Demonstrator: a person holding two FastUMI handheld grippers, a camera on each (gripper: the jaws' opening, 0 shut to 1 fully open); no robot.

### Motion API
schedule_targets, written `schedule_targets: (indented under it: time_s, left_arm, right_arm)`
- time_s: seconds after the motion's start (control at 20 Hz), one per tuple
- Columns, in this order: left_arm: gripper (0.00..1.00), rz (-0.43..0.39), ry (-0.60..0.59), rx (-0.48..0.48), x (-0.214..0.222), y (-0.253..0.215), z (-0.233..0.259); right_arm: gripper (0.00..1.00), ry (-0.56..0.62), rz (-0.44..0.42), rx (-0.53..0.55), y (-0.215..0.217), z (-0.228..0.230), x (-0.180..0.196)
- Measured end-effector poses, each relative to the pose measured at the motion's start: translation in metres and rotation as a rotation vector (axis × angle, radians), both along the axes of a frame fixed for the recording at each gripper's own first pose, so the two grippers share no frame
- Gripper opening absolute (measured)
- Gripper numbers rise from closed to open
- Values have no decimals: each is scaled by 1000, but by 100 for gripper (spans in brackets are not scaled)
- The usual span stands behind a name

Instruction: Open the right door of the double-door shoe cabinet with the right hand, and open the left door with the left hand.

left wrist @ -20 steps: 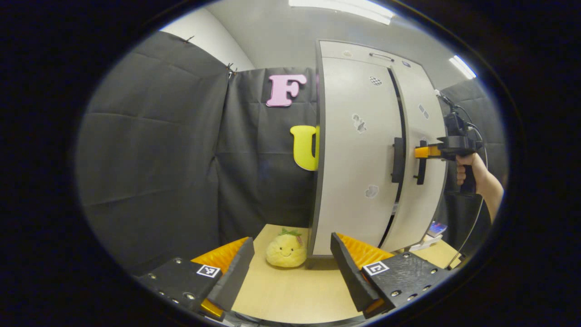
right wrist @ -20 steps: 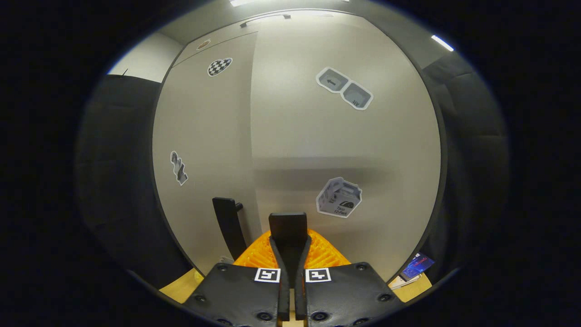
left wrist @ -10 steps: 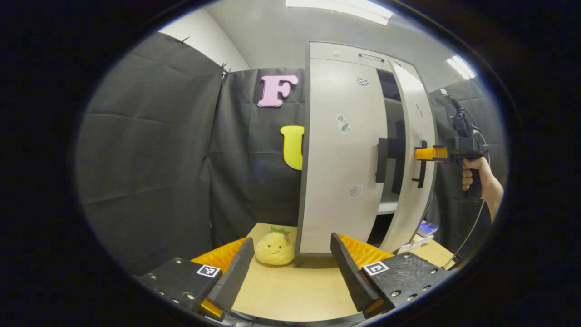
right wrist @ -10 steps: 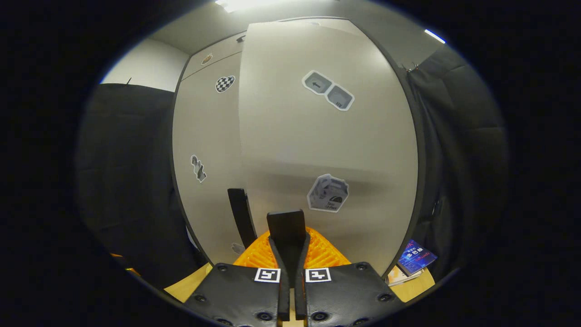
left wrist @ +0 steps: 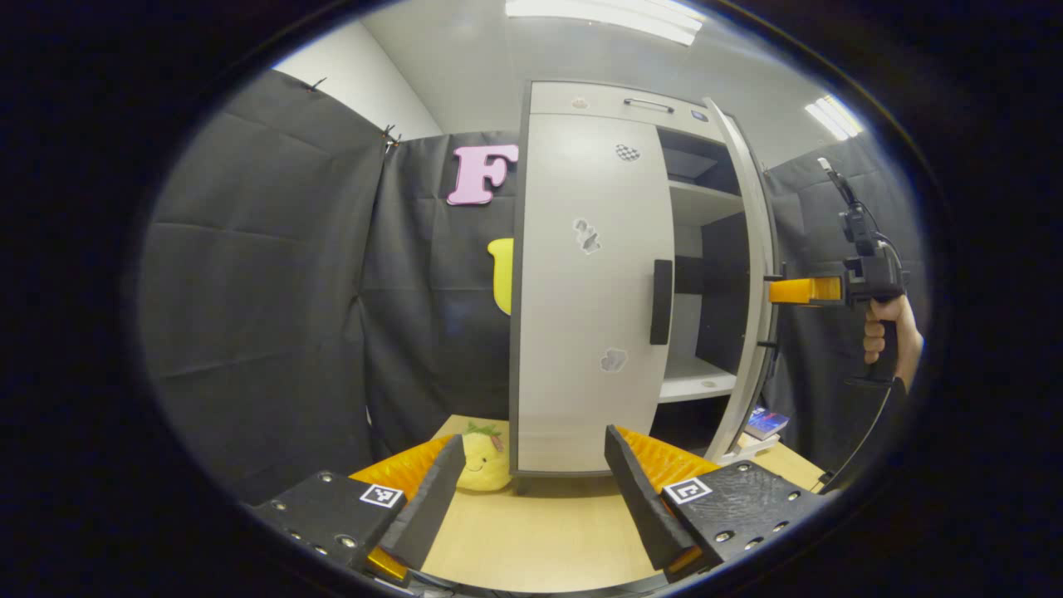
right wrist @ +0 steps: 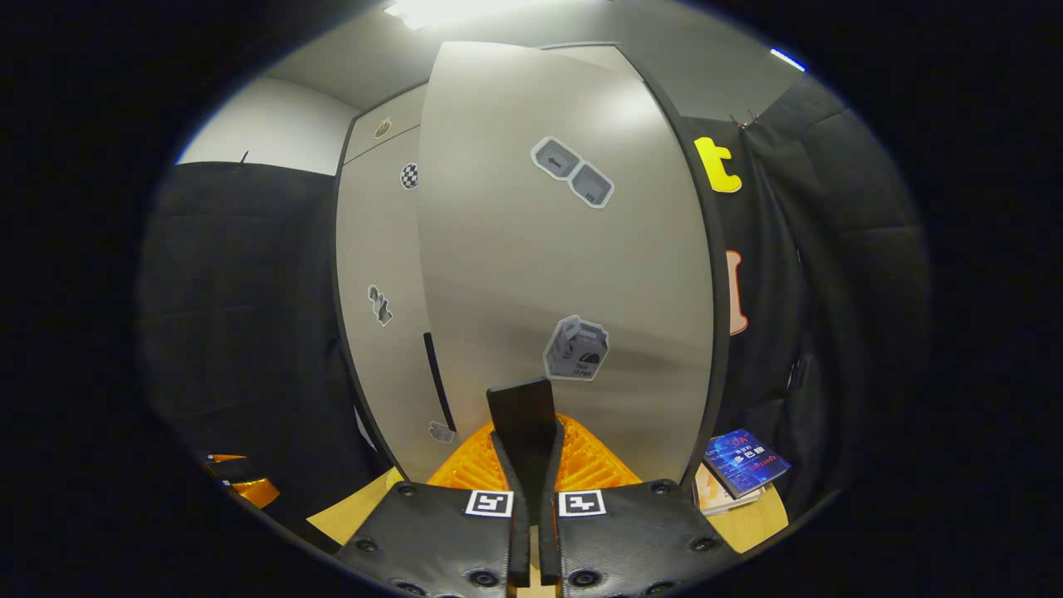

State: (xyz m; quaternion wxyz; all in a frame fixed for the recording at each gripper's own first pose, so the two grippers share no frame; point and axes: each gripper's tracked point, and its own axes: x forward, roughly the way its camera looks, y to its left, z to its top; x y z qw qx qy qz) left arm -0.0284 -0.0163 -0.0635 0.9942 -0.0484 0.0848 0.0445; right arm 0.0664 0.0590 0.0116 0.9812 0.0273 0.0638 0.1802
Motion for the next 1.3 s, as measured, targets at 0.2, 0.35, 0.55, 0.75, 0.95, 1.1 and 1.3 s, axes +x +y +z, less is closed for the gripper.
schedule_targets:
  time_s: [0.2, 0.35, 0.55, 0.75, 0.95, 1.1, 1.3]
  left_arm:
    - [99, -11, -14, -18, 11, -30, 13]
    - [99, -19, -14, -21, 17, -51, 20]
    - [99, -26, -12, 1, 23, -77, 31]
    - [97, 0, -27, 16, 25, -100, 44]
    - [98, 8, -21, 0, 27, -131, 43]
    - [99, 24, -29, -1, 27, -151, 43]
    - [99, 28, -8, -31, 22, -173, 32]
  right_arm:
    - [2, 12, 24, -9, -19, 1, -13]
    - [6, 8, 66, -9, -31, 2, -19]
    - [6, 17, 124, -11, -46, 2, -24]
    - [6, 15, 151, 7, -67, 3, -31]
    - [6, 9, 222, 49, -84, 2, -31]
    - [6, -5, 248, 44, -100, 4, -35]
    - [5, -9, 262, 49, -124, 4, -35]
